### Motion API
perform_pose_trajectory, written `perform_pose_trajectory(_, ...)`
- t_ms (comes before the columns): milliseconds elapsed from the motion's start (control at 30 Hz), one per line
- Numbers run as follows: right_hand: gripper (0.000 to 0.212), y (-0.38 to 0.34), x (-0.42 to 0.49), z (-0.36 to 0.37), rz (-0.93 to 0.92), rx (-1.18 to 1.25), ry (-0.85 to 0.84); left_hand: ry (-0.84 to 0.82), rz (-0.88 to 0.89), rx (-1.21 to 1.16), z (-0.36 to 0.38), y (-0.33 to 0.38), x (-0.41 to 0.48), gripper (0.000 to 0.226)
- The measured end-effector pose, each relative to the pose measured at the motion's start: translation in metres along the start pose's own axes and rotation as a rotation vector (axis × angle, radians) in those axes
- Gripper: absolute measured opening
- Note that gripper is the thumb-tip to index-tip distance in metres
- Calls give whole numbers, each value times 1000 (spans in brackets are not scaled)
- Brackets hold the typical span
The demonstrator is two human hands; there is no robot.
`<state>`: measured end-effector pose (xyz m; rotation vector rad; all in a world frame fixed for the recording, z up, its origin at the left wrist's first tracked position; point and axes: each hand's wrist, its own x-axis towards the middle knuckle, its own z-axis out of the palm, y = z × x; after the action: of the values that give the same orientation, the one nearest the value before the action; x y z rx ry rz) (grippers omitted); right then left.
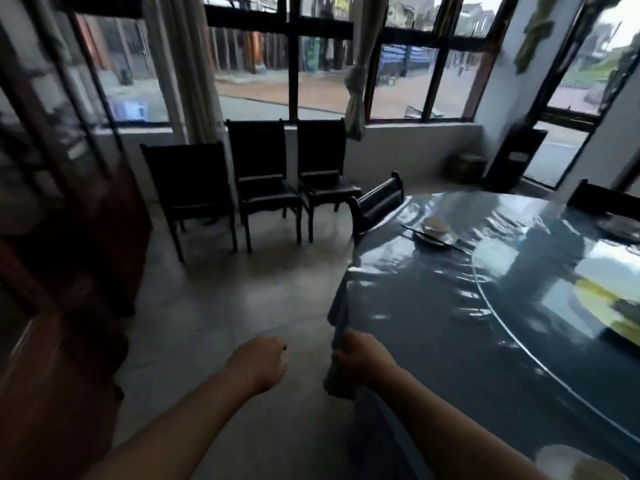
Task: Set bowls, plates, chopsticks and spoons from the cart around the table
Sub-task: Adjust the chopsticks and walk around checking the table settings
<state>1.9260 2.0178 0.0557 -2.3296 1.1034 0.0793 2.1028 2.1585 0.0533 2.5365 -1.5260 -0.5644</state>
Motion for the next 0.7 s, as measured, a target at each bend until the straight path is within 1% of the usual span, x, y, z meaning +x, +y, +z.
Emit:
perform_pose_trajectory(67,39,-33,44,-2,-34,-4,46,10,-13,25,-25,-39,30,41)
perform_pose_trajectory(100,43,-49,64,-4,-44,6,61,12,-19,31,-37,-56,44,38)
perform_pose_trajectory(200,45,-88,118,-13,-44,25,92,9,-23,43,-75,-98,89,39)
perform_pose_trajectory(300,45,-111,170,-24,-46,0,110,5,-17,47,-109,-131,138,41)
perform_pose_trajectory(533,45,-121,321,-48,-1,11,108,-3,19,47,-158,-176,293,43)
perform_pose_trajectory(700,45,-115,457,-82,7,44,142,27,35,81,-193,-180,427,42)
